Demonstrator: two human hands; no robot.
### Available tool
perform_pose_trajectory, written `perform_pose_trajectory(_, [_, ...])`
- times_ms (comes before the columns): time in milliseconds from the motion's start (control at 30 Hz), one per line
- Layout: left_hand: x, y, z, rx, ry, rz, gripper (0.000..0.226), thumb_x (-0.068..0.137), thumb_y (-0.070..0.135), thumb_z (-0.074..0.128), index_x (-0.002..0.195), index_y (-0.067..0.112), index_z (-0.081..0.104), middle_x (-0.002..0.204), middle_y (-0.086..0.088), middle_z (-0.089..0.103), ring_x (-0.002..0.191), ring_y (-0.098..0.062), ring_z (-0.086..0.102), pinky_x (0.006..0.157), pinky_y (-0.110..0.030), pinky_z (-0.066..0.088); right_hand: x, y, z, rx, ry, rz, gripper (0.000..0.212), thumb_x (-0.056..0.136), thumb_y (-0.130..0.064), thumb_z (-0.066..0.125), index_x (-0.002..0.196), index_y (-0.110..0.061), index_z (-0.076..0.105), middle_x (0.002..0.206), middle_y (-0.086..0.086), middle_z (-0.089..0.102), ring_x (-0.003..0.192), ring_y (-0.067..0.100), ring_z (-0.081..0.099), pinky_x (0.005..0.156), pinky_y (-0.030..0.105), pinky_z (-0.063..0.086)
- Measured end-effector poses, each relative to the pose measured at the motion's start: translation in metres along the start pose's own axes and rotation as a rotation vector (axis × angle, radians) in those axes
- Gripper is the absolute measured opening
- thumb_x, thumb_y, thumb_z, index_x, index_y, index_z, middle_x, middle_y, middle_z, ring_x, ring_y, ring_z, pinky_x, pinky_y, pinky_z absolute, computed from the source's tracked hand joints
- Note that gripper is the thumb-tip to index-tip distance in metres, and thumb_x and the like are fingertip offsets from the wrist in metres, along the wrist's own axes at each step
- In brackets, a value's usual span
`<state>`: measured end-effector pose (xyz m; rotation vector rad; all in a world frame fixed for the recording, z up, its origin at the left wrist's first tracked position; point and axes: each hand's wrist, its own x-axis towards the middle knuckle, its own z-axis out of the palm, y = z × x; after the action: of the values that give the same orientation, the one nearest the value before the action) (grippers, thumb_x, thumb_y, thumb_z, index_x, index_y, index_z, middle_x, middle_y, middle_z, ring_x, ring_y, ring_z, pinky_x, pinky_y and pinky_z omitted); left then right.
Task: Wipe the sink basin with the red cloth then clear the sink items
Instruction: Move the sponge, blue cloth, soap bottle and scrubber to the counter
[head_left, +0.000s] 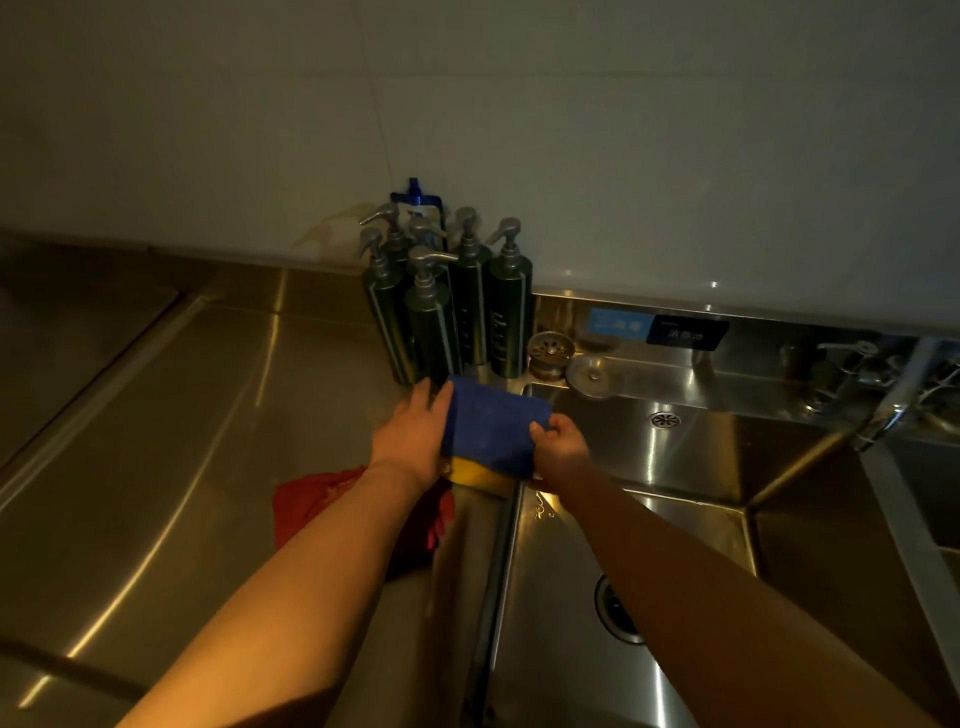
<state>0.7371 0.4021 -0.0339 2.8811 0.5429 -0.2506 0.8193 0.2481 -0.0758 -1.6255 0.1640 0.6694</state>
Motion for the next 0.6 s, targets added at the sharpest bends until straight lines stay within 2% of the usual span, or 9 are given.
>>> perform_pose_trajectory(100, [0.007, -0.003, 0.006, 0.038, -0.082, 0.051, 0.094, 0.082, 0.03, 0.069, 0.151, 0.027, 0.005, 0.158, -0.009, 0.002, 0.138, -0.035, 0.026, 0.108, -0.045, 0.033, 0.004, 0.006, 0.006, -0.058, 0.063, 0.052, 0.034, 0.096, -0.02, 0.046, 0.129, -0.011, 0.046, 0.132, 0.017, 0.048, 0.12, 0.038, 0.048, 0.095, 0.054, 0.046])
perform_pose_trajectory(167, [0.015, -0.005, 0.012, 0.052, -0.139, 0.081, 0.09, 0.085, 0.029, 0.065, 0.15, 0.029, 0.003, 0.158, -0.007, -0.002, 0.139, -0.034, 0.023, 0.11, -0.043, 0.03, 0.011, 0.008, 0.006, -0.362, 0.057, -0.033, 0.031, 0.096, -0.02, 0.046, 0.123, -0.005, 0.052, 0.124, 0.019, 0.056, 0.113, 0.035, 0.056, 0.095, 0.047, 0.048])
perform_pose_trajectory(233, [0.021, -0.006, 0.016, 0.055, -0.179, 0.093, 0.089, 0.086, 0.024, 0.063, 0.15, 0.031, 0.002, 0.159, -0.005, -0.005, 0.14, -0.032, 0.019, 0.112, -0.041, 0.026, 0.015, 0.011, 0.004, -0.652, 0.037, -0.115, 0.033, 0.097, -0.02, 0.047, 0.124, -0.002, 0.05, 0.123, 0.02, 0.056, 0.114, 0.032, 0.055, 0.099, 0.041, 0.045])
perform_pose_trajectory(267, [0.024, -0.005, 0.018, 0.056, -0.192, 0.101, 0.088, 0.087, 0.022, 0.063, 0.15, 0.032, 0.003, 0.159, -0.004, -0.005, 0.141, -0.032, 0.018, 0.113, -0.041, 0.025, 0.017, 0.013, 0.001, -0.693, 0.025, -0.15, 0.037, 0.096, -0.021, 0.049, 0.128, -0.002, 0.046, 0.127, 0.021, 0.053, 0.117, 0.032, 0.053, 0.1, 0.041, 0.043])
perform_pose_trajectory(300, [0.027, -0.005, 0.02, 0.043, -0.198, 0.108, 0.085, 0.088, 0.021, 0.062, 0.15, 0.032, 0.004, 0.159, -0.004, -0.003, 0.141, -0.033, 0.017, 0.113, -0.042, 0.024, 0.02, 0.016, 0.0, -0.685, 0.012, -0.189, 0.049, 0.093, -0.022, 0.054, 0.135, -0.002, 0.039, 0.133, 0.021, 0.047, 0.123, 0.033, 0.048, 0.103, 0.04, 0.04])
perform_pose_trajectory(367, [0.03, -0.004, 0.022, -0.022, -0.188, 0.105, 0.079, 0.09, 0.026, 0.06, 0.15, 0.034, 0.009, 0.158, -0.005, 0.001, 0.141, -0.035, 0.016, 0.112, -0.047, 0.025, 0.021, 0.017, -0.005, -0.664, -0.056, -0.287, 0.087, 0.082, -0.026, 0.071, 0.147, -0.006, 0.016, 0.146, 0.017, 0.032, 0.132, 0.032, 0.037, 0.105, 0.038, 0.035])
perform_pose_trajectory(433, [0.031, -0.004, 0.024, -0.003, -0.188, 0.113, 0.077, 0.091, 0.027, 0.057, 0.15, 0.034, 0.007, 0.158, -0.007, 0.001, 0.14, -0.035, 0.018, 0.112, -0.047, 0.026, 0.023, 0.018, -0.008, -0.756, -0.117, -0.365, 0.113, 0.066, -0.033, 0.083, 0.149, -0.011, 0.008, 0.151, 0.012, 0.022, 0.136, 0.029, 0.03, 0.106, 0.034, 0.032])
perform_pose_trajectory(533, [0.032, -0.004, 0.026, 0.027, -0.173, 0.107, 0.077, 0.092, 0.029, 0.056, 0.149, 0.035, 0.005, 0.158, -0.007, 0.0, 0.139, -0.033, 0.019, 0.112, -0.045, 0.027, 0.024, 0.019, -0.008, -0.927, -0.12, -0.442, 0.122, 0.059, -0.047, 0.083, 0.149, -0.016, 0.006, 0.155, 0.005, 0.005, 0.139, 0.027, 0.016, 0.107, 0.034, 0.024])
perform_pose_trajectory(600, [0.034, -0.005, 0.028, 0.006, -0.175, 0.1, 0.078, 0.091, 0.032, 0.058, 0.149, 0.035, 0.007, 0.158, -0.006, 0.0, 0.139, -0.035, 0.018, 0.112, -0.046, 0.028, 0.025, 0.018, -0.005, -0.96, -0.153, -0.427, 0.122, 0.061, -0.051, 0.08, 0.149, -0.017, 0.003, 0.155, 0.006, 0.008, 0.14, 0.028, 0.015, 0.112, 0.042, 0.025])
